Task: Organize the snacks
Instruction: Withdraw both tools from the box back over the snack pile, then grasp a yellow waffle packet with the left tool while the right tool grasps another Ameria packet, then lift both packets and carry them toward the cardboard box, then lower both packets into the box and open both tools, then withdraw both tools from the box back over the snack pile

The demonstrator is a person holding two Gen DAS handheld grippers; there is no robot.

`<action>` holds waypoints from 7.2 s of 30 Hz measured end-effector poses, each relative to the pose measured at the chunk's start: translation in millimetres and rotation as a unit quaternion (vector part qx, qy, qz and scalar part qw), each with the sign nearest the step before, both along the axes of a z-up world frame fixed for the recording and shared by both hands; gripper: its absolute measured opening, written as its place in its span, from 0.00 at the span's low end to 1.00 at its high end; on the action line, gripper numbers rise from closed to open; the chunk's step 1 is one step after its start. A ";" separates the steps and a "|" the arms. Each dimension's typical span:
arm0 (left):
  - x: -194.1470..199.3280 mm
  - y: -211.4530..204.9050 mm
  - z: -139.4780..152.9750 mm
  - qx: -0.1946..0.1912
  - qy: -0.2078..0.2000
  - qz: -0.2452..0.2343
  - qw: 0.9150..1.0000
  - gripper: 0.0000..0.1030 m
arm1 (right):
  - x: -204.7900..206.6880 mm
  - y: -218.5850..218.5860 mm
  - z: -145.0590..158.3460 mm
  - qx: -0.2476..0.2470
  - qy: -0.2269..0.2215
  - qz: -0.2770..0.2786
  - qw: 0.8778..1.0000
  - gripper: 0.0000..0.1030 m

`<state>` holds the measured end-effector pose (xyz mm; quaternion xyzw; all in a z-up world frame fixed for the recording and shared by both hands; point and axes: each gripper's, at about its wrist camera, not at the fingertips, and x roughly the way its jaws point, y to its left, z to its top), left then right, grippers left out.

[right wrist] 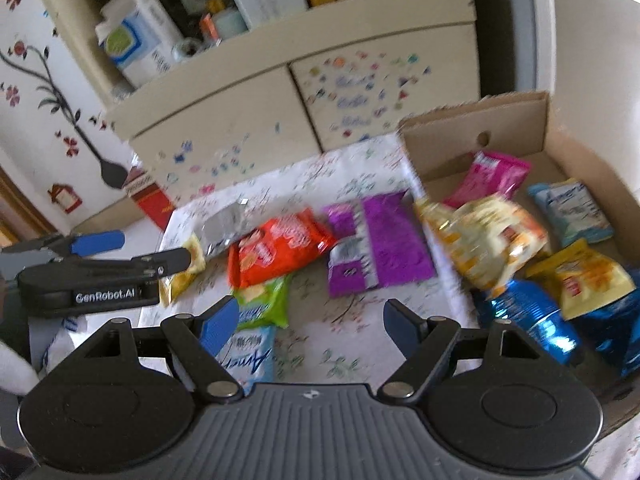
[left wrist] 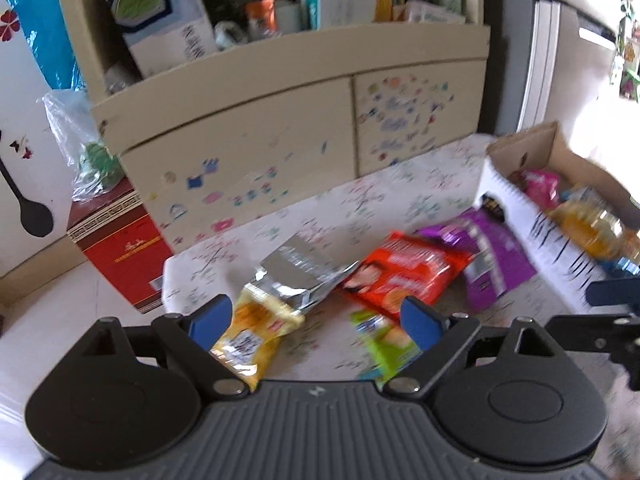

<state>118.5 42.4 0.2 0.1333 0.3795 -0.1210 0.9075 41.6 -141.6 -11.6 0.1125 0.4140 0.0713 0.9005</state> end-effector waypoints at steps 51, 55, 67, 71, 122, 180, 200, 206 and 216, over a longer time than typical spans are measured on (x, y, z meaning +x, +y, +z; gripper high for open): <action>45.3 36.3 -79.6 0.044 0.038 -0.090 0.994 0.48 | 13.1 100.5 -64.6 -0.143 0.039 0.093 0.985 0.61; 39.1 33.1 -77.5 0.045 0.045 -0.083 0.994 0.47 | 11.6 93.8 -62.5 -0.127 0.047 0.089 0.987 0.60; 5.4 17.9 -65.2 0.041 0.053 -0.080 0.995 0.47 | -3.0 71.3 -52.0 -0.095 0.055 0.085 0.990 0.56; -4.8 14.9 -61.2 0.034 0.056 -0.071 0.995 0.47 | -5.0 58.5 -54.5 -0.084 0.064 0.073 0.992 0.56; -30.8 -88.4 23.5 -0.068 -0.027 -0.084 0.994 0.47 | -29.1 -61.3 48.8 -0.031 -0.081 -0.057 0.995 0.56; -3.0 -170.3 41.6 -0.102 -0.046 -0.084 0.990 0.88 | -34.7 -138.9 49.2 0.030 -0.088 -0.219 0.971 0.68; 8.1 -67.7 46.2 -0.058 -0.040 -0.014 0.997 0.89 | -18.6 -74.2 50.7 -0.003 -0.103 -0.100 0.990 0.77; 18.1 -33.0 39.8 -0.050 -0.039 0.026 0.998 0.89 | -13.4 -56.3 46.5 -0.009 -0.099 -0.070 0.993 0.78; 39.0 8.6 15.1 -0.039 -0.018 0.076 0.996 0.89 | -3.3 -30.8 33.7 -0.013 -0.077 -0.031 0.997 0.78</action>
